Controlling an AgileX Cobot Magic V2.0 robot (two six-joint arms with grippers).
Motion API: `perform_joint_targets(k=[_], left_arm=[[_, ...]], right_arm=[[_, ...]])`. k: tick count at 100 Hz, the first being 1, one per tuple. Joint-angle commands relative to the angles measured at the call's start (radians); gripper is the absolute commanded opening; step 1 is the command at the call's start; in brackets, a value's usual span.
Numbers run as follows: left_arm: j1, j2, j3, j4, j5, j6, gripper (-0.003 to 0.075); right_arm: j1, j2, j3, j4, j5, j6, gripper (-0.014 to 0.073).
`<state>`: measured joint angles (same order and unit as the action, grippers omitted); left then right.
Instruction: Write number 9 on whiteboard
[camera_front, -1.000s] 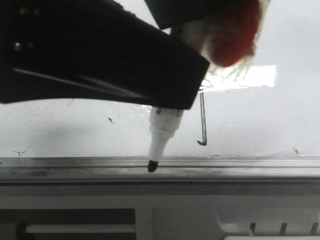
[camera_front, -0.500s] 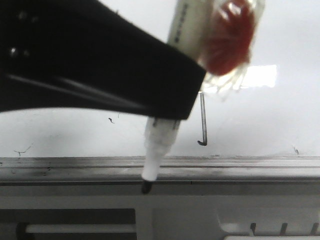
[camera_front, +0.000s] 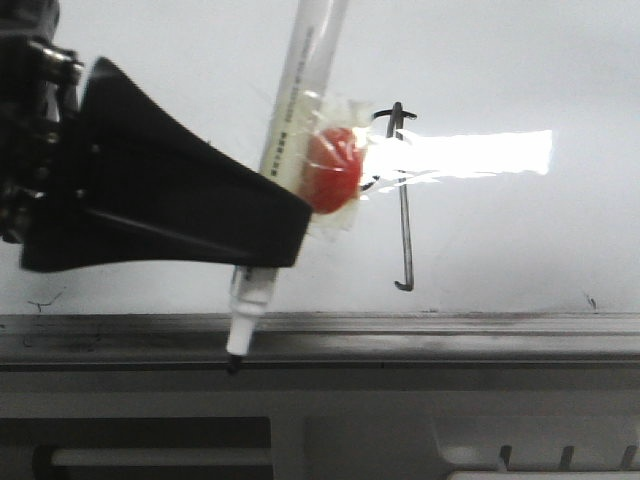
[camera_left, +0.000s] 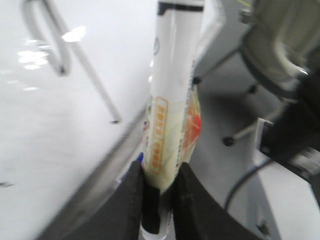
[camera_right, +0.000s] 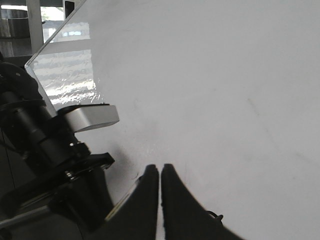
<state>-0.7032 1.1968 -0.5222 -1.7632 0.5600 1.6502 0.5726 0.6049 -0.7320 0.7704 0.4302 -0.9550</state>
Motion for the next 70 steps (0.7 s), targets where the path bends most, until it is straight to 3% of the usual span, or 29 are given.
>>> perform_joint_targets(k=[1,18,37,70], left_arm=[[-0.009,-0.023,-0.053,-0.1,-0.162,-0.123,-0.0019],[-0.072,-0.023,-0.105,-0.099,-0.407,-0.247,-0.0019],[-0.216,-0.018,-0.137,-0.099,-0.761,-0.254,-0.0019],[-0.242,0.041,-0.137,-0.099,-0.864,-0.296,-0.0019]], right_arm=[[-0.009,-0.003,-0.034,0.017,-0.053,-0.005,-0.0066],[-0.009,-0.003,-0.034,0.017,-0.053,-0.005,-0.0066],[-0.009,0.001,-0.032,0.017,-0.053,-0.005,-0.0066],[-0.009,0.037,-0.03,0.023,-0.053,-0.003,-0.0066]])
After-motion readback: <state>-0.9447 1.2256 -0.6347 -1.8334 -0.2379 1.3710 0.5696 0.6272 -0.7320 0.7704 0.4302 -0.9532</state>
